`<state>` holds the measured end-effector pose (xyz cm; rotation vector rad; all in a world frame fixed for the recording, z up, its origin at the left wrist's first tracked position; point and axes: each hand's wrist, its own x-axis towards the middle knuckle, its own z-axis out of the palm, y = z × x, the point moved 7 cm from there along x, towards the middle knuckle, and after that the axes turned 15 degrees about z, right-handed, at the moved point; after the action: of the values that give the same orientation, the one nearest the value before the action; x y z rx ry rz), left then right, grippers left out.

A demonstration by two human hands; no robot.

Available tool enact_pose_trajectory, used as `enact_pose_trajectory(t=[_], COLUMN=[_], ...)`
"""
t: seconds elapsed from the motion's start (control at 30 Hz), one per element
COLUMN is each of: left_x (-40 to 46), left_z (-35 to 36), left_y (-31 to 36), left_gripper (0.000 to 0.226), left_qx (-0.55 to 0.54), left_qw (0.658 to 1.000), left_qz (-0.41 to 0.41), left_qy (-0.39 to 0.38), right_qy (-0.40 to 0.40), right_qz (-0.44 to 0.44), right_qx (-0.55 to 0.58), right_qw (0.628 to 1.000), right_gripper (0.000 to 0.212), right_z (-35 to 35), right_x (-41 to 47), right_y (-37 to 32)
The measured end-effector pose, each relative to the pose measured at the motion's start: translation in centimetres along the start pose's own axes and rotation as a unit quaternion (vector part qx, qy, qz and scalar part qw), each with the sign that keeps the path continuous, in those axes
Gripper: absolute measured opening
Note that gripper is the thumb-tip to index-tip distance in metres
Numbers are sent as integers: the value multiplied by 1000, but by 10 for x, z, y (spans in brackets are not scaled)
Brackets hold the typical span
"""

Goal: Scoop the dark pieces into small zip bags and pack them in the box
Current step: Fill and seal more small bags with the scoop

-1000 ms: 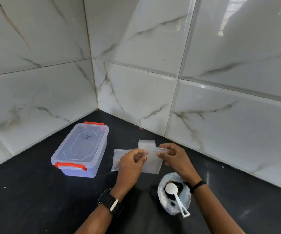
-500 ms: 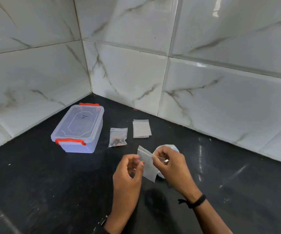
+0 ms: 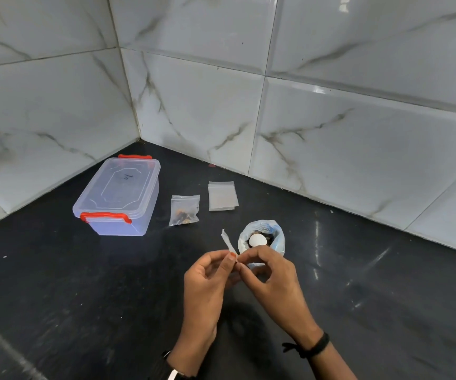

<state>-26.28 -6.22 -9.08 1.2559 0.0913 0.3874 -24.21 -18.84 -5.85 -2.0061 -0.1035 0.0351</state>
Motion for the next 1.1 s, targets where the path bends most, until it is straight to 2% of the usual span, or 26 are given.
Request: enact_pose_trajectory(t=[0.2, 0.33, 0.47, 0.6, 0.83, 0.97, 1.1], left_x=[2, 4, 5, 4, 7, 7, 7], left_z=[3, 4, 4, 5, 3, 4, 2], left_y=[5, 6, 3, 5, 7, 8, 6], left_gripper=[25, 19, 15, 25, 17, 26, 19], left_qx=[-19, -42, -22, -13, 20, 30, 45], left_qw=[999, 998, 998, 998, 998, 998, 997], left_qz=[-10, -30, -41, -31, -22, -18, -18], left_qy=[-34, -40, -40, -43, -47, -57, -58], right_qy=[-14, -21, -28, -32, -47, -52, -36], right_qz=[32, 28, 27, 38, 60, 65, 64], right_qx=[47, 38, 35, 45, 104, 89, 67], right_qw=[998, 999, 999, 998, 992, 993, 995], right_gripper=[19, 11, 10, 9, 18, 18, 12], right_z=[-6, -7, -8, -9, -9, -9, -9], right_x=[5, 7, 6, 8, 11, 12, 10], right_y=[1, 0, 1, 2, 9, 10, 9])
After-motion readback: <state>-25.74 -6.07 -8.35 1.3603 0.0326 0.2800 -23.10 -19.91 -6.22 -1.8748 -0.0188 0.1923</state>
